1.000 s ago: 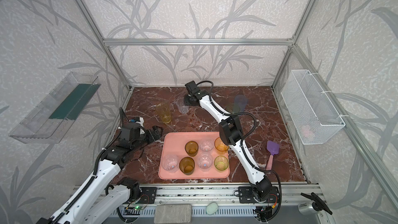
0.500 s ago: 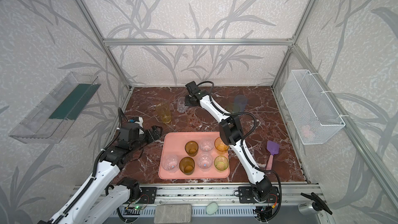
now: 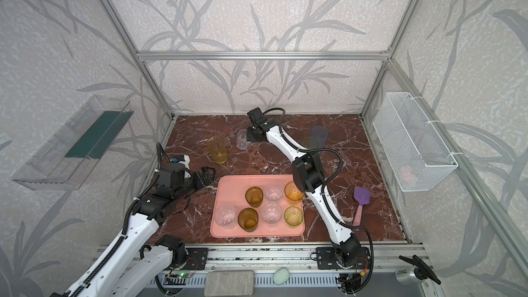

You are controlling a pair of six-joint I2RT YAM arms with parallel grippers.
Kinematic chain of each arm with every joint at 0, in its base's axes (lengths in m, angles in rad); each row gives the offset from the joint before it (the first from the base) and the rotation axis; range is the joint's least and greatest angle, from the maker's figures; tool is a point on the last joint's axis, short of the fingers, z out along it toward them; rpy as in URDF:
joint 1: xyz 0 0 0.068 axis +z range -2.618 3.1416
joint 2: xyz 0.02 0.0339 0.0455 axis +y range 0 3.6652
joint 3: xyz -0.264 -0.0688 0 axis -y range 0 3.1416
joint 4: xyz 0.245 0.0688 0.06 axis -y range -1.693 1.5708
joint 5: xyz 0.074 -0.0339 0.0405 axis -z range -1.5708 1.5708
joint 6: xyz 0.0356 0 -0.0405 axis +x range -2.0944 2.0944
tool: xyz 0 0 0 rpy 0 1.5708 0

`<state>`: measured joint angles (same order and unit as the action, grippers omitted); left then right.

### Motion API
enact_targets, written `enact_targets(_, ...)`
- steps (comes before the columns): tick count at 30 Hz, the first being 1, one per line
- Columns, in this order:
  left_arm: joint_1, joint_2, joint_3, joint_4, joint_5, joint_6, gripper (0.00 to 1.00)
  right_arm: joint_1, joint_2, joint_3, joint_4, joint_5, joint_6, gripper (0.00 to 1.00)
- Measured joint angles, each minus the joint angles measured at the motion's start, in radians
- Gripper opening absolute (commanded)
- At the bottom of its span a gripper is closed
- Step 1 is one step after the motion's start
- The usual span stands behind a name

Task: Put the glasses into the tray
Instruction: 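Lift the clear tumbler with the right gripper and carry it toward the tray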

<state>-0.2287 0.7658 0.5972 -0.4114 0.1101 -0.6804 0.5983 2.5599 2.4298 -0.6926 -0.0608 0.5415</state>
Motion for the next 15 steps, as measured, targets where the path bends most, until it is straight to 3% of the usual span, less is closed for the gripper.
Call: enact_targets(15,0.000,-0.053,-0.013,-0.008,0.003,0.000,0.99,-0.002,-0.211,-0.242,0.027,0.000,-0.017,0.00)
